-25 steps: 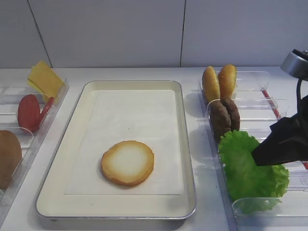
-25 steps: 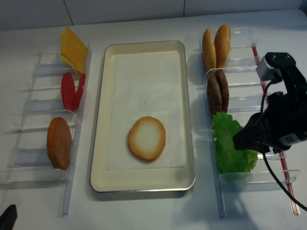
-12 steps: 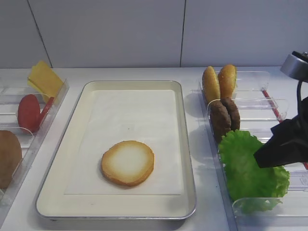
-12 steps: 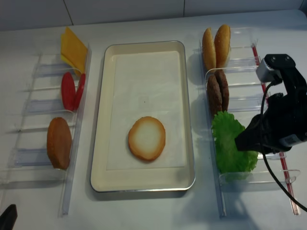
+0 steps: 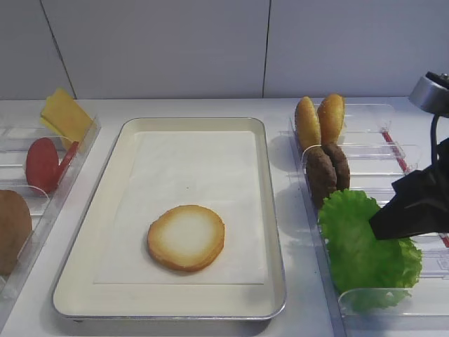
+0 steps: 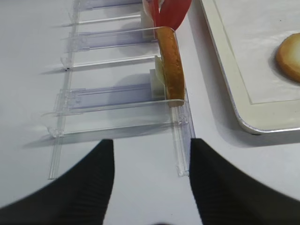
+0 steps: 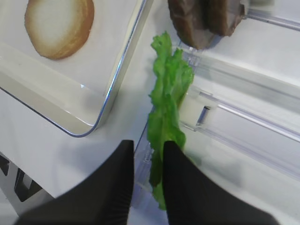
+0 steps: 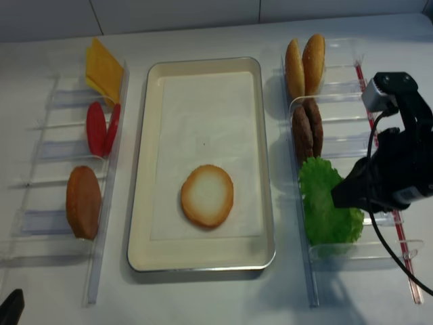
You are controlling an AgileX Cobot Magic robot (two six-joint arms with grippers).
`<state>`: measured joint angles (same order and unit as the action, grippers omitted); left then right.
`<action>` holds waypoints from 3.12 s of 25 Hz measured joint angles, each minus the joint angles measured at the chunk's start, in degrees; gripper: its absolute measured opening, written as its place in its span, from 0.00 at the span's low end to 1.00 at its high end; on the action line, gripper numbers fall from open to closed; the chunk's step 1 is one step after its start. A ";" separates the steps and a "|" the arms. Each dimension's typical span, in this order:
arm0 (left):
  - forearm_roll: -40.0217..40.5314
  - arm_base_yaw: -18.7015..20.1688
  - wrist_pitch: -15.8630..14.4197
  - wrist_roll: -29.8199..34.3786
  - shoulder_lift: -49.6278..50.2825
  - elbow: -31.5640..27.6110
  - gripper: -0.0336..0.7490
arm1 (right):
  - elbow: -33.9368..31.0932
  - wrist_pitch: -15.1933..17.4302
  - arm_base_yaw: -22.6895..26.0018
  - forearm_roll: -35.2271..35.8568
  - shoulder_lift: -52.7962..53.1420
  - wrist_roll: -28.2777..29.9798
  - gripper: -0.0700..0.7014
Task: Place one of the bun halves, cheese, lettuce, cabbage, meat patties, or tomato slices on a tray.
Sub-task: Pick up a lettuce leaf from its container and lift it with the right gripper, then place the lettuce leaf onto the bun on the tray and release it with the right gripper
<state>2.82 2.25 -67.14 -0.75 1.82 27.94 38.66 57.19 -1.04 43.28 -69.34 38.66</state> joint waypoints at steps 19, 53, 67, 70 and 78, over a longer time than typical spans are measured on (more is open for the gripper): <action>0.00 0.00 0.00 0.00 0.00 0.00 0.50 | 0.00 -1.05 0.00 0.00 -1.77 -0.59 0.17; 0.00 0.00 0.00 0.00 0.00 0.00 0.50 | 5.05 0.64 -5.74 5.38 8.22 -7.87 0.17; 0.00 0.00 0.00 0.00 0.00 0.00 0.50 | 19.00 -8.12 -26.95 4.09 -7.72 -14.11 0.17; 0.00 0.00 0.00 0.00 0.00 0.00 0.50 | 22.42 -8.79 -30.78 3.87 -12.59 -15.27 0.17; 0.00 0.00 0.00 0.00 0.00 0.00 0.50 | 29.38 -11.34 -37.79 3.82 -23.19 -16.50 0.17</action>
<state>2.82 2.25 -67.14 -0.75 1.82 27.94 68.03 45.85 -38.82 47.10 -92.53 22.16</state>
